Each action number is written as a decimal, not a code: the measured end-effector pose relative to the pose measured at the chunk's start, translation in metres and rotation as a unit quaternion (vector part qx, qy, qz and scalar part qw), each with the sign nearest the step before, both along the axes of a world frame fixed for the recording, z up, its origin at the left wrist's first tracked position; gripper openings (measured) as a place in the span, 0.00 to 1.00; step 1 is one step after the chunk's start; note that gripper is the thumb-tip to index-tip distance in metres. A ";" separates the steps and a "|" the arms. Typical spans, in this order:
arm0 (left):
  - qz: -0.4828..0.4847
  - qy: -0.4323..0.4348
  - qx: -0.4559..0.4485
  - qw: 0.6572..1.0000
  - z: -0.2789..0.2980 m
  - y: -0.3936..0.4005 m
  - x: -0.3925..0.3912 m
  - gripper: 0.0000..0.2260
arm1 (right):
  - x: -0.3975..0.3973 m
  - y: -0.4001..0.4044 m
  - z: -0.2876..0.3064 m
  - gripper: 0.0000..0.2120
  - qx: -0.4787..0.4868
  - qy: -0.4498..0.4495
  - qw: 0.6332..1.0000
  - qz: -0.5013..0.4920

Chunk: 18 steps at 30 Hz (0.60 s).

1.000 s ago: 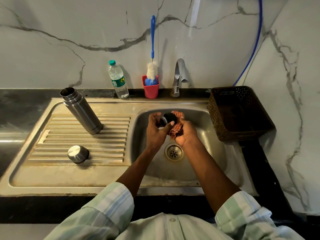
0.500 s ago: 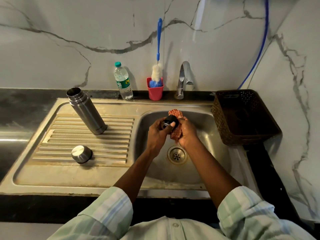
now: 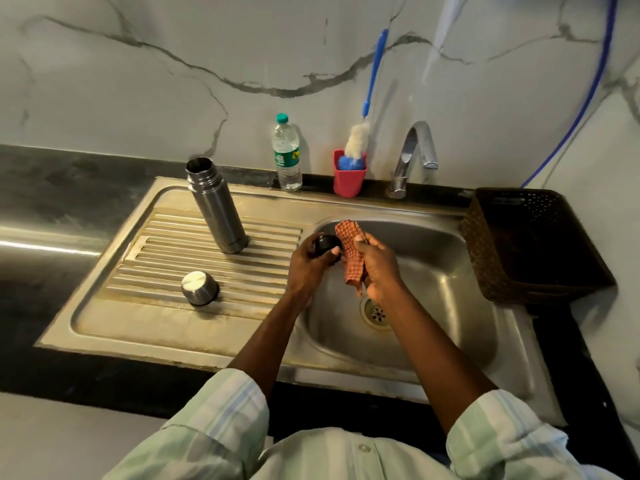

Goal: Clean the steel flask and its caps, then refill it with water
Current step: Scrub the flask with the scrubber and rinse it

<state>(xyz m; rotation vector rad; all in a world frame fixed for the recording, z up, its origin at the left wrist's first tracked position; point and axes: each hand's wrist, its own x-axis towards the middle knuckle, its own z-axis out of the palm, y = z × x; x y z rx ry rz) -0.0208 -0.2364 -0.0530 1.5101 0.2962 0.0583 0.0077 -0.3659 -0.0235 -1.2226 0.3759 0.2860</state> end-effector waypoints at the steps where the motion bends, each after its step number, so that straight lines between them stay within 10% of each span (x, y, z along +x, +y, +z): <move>1: 0.027 0.008 -0.011 1.000 -0.005 0.010 -0.003 0.19 | 0.000 0.005 -0.004 0.14 0.018 0.015 1.000 0.015; 8: 0.199 -0.015 0.101 0.975 -0.018 0.066 -0.027 0.23 | -0.010 0.049 -0.027 0.16 0.000 0.064 0.998 0.011; 18: 0.147 -0.020 0.325 0.934 -0.052 0.116 -0.041 0.24 | -0.019 0.099 -0.034 0.12 0.051 0.069 0.996 0.022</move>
